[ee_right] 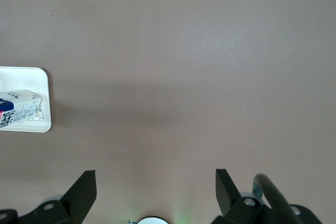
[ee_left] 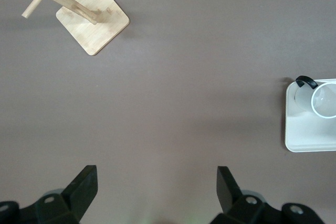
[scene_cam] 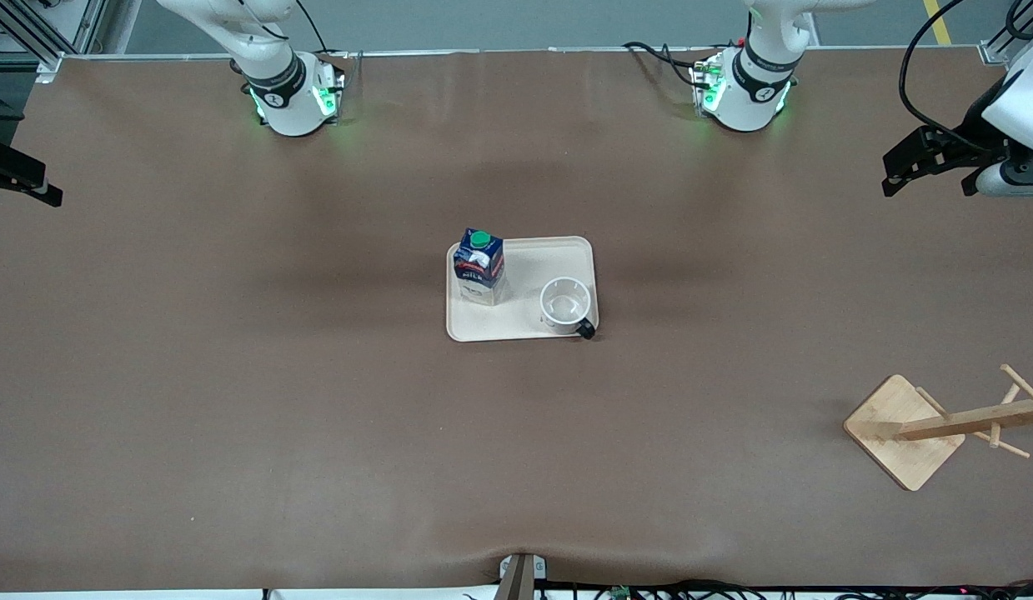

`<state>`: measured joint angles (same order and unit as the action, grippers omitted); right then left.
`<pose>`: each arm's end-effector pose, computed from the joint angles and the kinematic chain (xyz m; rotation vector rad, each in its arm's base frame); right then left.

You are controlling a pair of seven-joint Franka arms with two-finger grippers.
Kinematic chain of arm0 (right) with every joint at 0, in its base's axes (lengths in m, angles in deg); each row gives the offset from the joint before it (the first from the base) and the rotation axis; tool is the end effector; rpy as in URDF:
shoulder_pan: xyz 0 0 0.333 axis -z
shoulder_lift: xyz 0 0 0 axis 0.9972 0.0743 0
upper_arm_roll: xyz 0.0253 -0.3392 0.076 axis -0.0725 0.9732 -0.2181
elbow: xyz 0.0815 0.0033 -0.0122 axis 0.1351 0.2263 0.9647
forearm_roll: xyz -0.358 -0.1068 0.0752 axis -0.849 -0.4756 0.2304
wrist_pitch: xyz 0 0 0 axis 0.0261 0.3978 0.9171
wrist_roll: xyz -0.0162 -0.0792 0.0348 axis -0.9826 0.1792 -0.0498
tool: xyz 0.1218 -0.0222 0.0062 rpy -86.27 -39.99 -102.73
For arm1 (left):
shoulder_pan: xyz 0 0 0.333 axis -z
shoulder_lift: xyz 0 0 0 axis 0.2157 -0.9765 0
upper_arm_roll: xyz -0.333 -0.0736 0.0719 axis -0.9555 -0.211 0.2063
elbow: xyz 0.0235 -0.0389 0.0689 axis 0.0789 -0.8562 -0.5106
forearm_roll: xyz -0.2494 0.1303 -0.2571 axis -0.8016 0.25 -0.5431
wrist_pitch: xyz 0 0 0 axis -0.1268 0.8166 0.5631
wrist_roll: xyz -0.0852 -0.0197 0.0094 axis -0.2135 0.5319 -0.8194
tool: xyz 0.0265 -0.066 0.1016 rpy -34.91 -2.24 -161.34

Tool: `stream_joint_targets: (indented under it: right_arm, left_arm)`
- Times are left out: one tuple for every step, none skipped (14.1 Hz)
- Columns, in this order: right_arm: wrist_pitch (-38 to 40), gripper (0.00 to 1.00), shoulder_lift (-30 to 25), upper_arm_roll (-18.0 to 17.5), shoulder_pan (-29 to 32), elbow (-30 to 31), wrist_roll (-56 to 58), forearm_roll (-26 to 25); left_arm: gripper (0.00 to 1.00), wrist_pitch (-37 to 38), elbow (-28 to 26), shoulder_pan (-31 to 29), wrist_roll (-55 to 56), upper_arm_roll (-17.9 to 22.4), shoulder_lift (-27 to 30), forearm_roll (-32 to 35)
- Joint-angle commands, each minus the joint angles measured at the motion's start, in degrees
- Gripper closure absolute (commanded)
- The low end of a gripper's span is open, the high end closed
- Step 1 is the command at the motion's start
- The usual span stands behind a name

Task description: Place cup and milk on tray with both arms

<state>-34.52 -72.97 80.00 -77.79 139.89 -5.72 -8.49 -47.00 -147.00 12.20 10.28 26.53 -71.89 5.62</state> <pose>0.5401 -0.0551 0.6831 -3.0651 -0.1337 0.0956 0.5009 -0.0417 0.6624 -3.1163 0.0317 -0.0223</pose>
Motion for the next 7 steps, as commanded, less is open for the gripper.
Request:
stream_joint_targets:
  right_arm:
    - [0.1, 0.0, 0.2, 0.1, 0.3, -0.7, 0.3, 0.7]
    - [0.1, 0.0, 0.1, 0.1, 0.1, -0.7, 0.3, 0.7]
    - [0.2, 0.0, 0.1, 0.1, 0.1, -0.7, 0.3, 0.7]
    - [0.2, 0.0, 0.1, 0.1, 0.1, -0.7, 0.2, 0.8]
    - [0.2, 0.0, 0.1, 0.1, 0.1, -0.7, 0.2, 0.8]
    - [0.5, 0.0, 0.1, 0.1, 0.2, -0.7, 0.2, 0.9]
    - [0.5, 0.0, 0.1, 0.1, 0.3, -0.7, 0.2, 0.9]
  left_arm:
    - [0.0, 1.6, 1.8, -0.4, -1.3, -0.2, -0.8, -0.6]
    - [0.0, 1.5, 1.8, -0.4, -1.4, -0.2, -0.8, -0.6]
    - [0.0, 1.6, 1.8, -0.4, -1.4, -0.2, -0.8, -0.6]
    - [0.0, 1.6, 1.8, -0.4, -1.4, -0.2, -0.8, -0.6]
    - [0.0, 1.6, 1.8, -0.4, -1.4, -0.2, -0.8, -0.6]
    - [0.0, 1.6, 1.8, -0.4, -1.4, -0.2, -0.8, -0.6]
    - [0.0, 1.6, 1.8, -0.4, -1.4, -0.2, -0.8, -0.6]
